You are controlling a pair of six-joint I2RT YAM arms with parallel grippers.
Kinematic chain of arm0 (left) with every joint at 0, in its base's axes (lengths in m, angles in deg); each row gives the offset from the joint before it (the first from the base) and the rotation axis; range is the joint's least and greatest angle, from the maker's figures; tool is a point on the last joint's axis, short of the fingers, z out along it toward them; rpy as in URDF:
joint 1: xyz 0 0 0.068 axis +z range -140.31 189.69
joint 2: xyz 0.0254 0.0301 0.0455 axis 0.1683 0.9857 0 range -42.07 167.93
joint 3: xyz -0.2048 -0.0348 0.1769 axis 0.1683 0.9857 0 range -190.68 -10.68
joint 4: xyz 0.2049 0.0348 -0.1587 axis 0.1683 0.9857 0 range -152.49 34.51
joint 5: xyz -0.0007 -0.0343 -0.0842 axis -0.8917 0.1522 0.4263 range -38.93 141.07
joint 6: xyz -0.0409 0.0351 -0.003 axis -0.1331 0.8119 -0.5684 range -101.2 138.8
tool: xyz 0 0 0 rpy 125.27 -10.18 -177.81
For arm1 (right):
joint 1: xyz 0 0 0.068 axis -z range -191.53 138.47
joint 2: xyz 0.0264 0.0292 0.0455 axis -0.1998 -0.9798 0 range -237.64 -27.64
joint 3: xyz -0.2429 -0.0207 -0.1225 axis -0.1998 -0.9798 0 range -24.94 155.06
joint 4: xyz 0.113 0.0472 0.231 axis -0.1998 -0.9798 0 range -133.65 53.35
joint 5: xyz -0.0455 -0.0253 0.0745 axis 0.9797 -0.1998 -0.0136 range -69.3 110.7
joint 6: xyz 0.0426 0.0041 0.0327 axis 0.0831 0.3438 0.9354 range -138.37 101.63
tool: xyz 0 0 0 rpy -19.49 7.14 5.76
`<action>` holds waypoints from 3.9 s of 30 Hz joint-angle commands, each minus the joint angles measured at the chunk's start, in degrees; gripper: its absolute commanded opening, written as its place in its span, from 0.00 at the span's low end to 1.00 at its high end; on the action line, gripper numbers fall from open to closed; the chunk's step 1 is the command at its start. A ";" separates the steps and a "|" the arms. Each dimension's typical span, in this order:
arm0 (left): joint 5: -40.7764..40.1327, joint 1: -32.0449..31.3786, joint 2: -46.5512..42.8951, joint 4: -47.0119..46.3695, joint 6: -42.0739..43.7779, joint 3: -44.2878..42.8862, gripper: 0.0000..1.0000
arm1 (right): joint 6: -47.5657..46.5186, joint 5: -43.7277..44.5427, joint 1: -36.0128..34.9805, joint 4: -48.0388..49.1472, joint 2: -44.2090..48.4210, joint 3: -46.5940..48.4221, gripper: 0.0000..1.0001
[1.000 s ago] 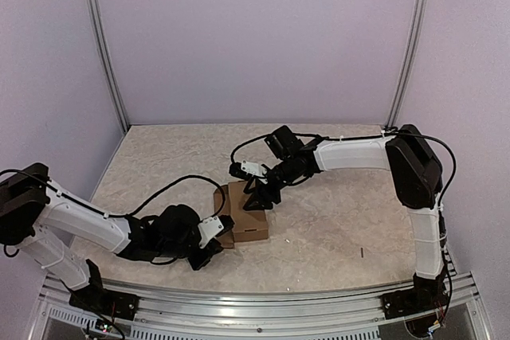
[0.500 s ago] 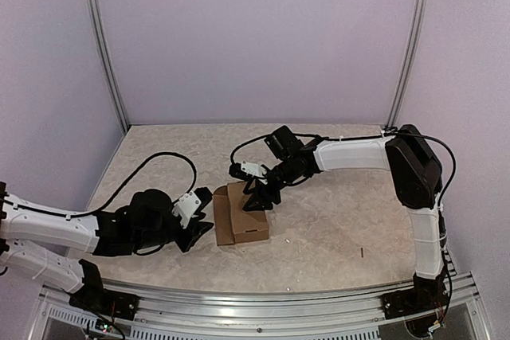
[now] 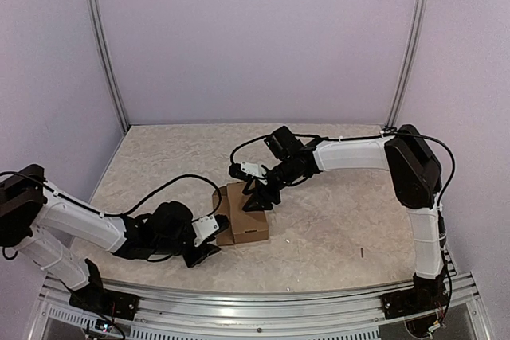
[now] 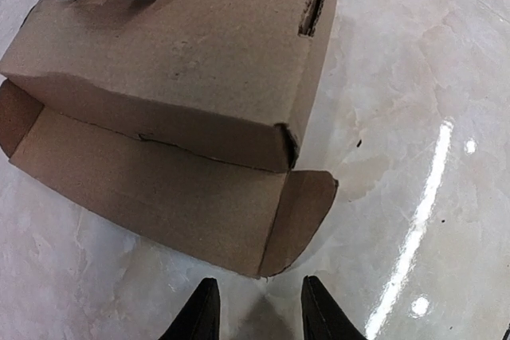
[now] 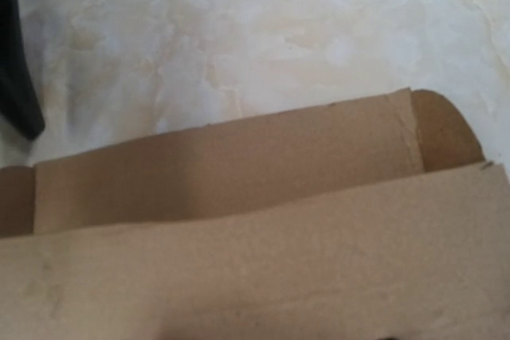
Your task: Fold the paper box
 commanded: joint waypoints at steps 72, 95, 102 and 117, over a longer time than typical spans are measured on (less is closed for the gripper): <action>5.83 -0.83 10.73 -0.72 2.00 -11.77 0.00 | 18.58 4.65 3.71 -4.71 7.03 -3.04 0.80; -2.59 -3.83 14.63 4.05 0.36 -18.45 0.00 | 25.94 -2.79 2.30 -7.93 -4.49 0.70 0.70; -4.93 -4.86 14.53 5.71 0.37 -19.74 0.00 | 26.91 -2.74 2.29 -7.13 -5.08 -0.24 0.70; -7.00 -5.11 18.46 21.74 -4.30 -31.09 0.00 | 27.20 -3.52 2.04 -6.44 -5.34 -1.09 0.70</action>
